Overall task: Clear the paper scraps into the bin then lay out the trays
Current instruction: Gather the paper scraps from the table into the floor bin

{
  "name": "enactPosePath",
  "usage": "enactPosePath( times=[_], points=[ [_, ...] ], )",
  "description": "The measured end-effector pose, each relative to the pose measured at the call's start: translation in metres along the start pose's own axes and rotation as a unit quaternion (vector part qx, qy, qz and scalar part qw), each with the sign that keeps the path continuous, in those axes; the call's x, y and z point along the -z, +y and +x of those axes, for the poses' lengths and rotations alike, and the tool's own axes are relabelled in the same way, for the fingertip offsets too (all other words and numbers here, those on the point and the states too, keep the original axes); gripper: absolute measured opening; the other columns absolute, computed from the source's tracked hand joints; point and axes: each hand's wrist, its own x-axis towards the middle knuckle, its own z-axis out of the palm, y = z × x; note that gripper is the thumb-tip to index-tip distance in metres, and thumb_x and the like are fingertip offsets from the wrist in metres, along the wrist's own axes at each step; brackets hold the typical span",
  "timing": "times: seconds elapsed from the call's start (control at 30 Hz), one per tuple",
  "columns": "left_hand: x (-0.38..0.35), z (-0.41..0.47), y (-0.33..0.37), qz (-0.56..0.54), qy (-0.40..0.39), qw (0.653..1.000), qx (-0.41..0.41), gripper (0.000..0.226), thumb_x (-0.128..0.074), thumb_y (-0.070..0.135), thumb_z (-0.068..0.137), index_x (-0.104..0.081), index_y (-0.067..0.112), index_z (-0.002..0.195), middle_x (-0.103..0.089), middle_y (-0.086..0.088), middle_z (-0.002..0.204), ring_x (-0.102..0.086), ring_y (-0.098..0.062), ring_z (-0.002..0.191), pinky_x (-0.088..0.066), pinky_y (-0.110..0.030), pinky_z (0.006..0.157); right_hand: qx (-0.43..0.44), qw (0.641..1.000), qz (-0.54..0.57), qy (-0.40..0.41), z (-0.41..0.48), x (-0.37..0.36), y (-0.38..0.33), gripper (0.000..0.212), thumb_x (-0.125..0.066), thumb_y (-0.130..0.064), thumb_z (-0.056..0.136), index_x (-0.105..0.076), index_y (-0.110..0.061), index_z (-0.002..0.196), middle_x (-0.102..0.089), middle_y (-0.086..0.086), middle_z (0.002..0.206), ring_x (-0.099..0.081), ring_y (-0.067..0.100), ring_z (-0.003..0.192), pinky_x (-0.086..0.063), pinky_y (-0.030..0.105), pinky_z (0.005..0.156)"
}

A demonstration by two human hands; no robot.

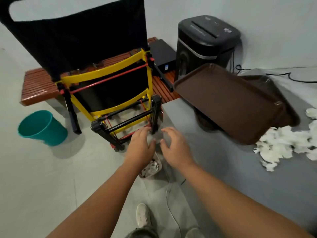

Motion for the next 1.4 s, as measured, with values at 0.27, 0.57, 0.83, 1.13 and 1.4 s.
enactPosePath(
  times=[0.27,0.57,0.83,1.13,1.4],
  points=[
    [-0.005,-0.029,0.105,-0.009,0.019,0.996,-0.089,0.048,-0.057,0.035,0.096,-0.047,0.02,0.14,-0.051,0.002,0.141,-0.042,-0.017,0.134,-0.036,-0.036,0.113,0.006,0.995,0.009,0.103,-0.053,0.108,0.017,0.041,-0.056,-0.019,0.088,-0.058,-0.014,0.129,-0.054,0.003,0.136,-0.048,0.014,0.128,-0.038,0.026,0.106],
    [-0.07,-0.045,0.204,0.009,-0.069,0.972,-0.226,0.045,-0.057,0.032,0.096,-0.049,0.019,0.138,-0.048,0.002,0.142,-0.041,-0.017,0.133,-0.026,-0.022,0.109,-0.079,0.971,-0.017,0.223,-0.117,0.187,0.083,0.037,-0.057,-0.012,0.088,-0.059,-0.013,0.125,-0.056,0.002,0.132,-0.051,0.015,0.125,-0.041,0.032,0.107],
    [-0.135,-0.031,0.257,0.051,-0.204,0.908,-0.364,0.036,-0.063,0.029,0.093,-0.063,0.013,0.125,-0.058,-0.004,0.129,-0.049,-0.024,0.119,-0.039,-0.031,0.103,-0.217,0.935,-0.053,0.276,-0.157,0.222,0.13,0.036,-0.056,-0.013,0.09,-0.057,-0.022,0.124,-0.054,-0.005,0.131,-0.053,0.012,0.119,-0.043,0.026,0.102],
    [-0.183,-0.009,0.293,0.201,-0.195,0.833,-0.478,0.036,-0.067,0.011,0.08,-0.066,0.012,0.116,-0.06,-0.012,0.126,-0.057,-0.036,0.107,-0.049,-0.043,0.083,-0.299,0.899,-0.07,0.313,-0.175,0.228,0.147,0.036,-0.054,-0.013,0.091,-0.059,-0.019,0.125,-0.058,-0.001,0.127,-0.052,0.013,0.119,-0.039,0.023,0.104],
    [-0.194,0.002,0.299,0.264,-0.188,0.772,-0.547,0.035,-0.034,0.033,0.096,-0.066,0.024,0.107,-0.07,0.002,0.106,-0.054,-0.028,0.105,-0.038,-0.038,0.088,-0.327,0.875,-0.069,0.351,-0.187,0.23,0.147,0.032,-0.054,-0.011,0.092,-0.061,-0.02,0.122,-0.057,-0.002,0.127,-0.052,0.011,0.12,-0.034,0.017,0.102]
  ],
)
